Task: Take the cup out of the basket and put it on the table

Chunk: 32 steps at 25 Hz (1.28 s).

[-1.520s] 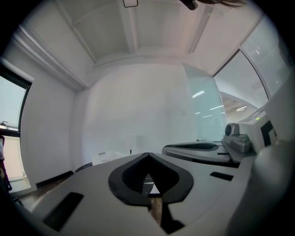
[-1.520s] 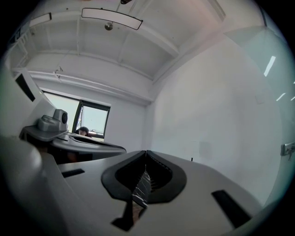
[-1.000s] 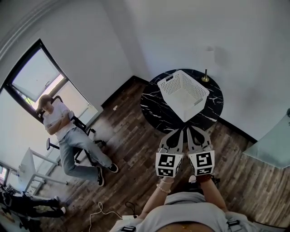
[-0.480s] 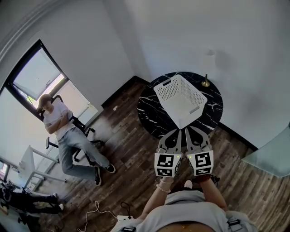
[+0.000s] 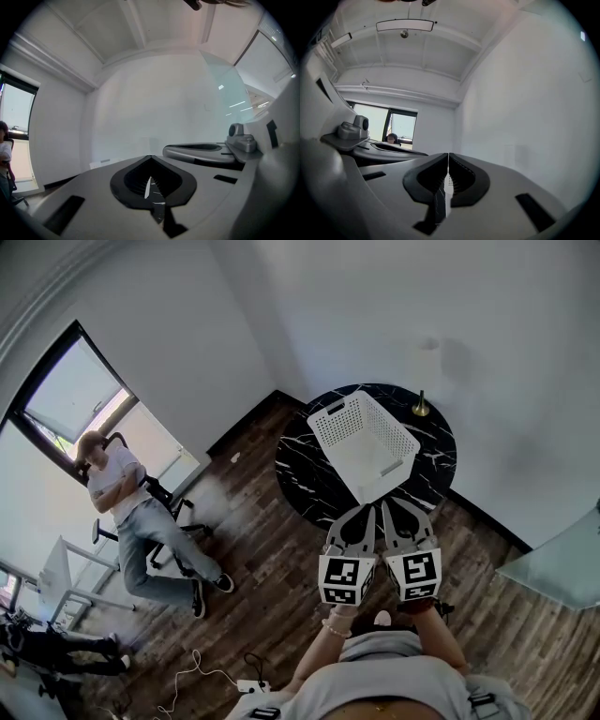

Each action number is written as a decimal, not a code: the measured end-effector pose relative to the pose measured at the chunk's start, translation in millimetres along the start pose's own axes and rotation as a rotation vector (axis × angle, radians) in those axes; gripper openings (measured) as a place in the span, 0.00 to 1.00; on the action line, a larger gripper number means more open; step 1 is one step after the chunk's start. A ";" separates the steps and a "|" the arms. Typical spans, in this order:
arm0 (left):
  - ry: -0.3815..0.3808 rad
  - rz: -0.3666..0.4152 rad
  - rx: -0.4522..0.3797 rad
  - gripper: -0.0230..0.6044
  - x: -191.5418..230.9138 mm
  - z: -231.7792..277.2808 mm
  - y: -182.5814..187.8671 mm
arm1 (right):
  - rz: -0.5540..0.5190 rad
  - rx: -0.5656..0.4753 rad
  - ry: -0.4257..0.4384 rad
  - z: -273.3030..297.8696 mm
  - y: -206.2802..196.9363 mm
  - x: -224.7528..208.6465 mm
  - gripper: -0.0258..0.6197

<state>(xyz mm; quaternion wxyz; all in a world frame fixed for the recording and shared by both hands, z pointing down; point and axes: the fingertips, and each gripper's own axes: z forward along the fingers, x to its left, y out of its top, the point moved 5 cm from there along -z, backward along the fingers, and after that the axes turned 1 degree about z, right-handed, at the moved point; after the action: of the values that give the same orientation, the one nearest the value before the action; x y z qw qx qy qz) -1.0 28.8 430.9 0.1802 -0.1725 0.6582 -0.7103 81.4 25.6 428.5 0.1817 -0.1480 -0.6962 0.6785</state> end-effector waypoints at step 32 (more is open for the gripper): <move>-0.151 -0.001 0.021 0.04 128.6 148.0 -0.8 | 0.023 0.049 -0.172 172.6 -19.6 -41.7 0.06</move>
<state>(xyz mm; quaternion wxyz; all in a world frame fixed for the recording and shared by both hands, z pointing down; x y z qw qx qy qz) -42.2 -162.5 443.7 0.2306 -0.2240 0.6353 -0.7021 40.9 -147.7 443.6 0.1170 -0.0928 -0.6906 0.7077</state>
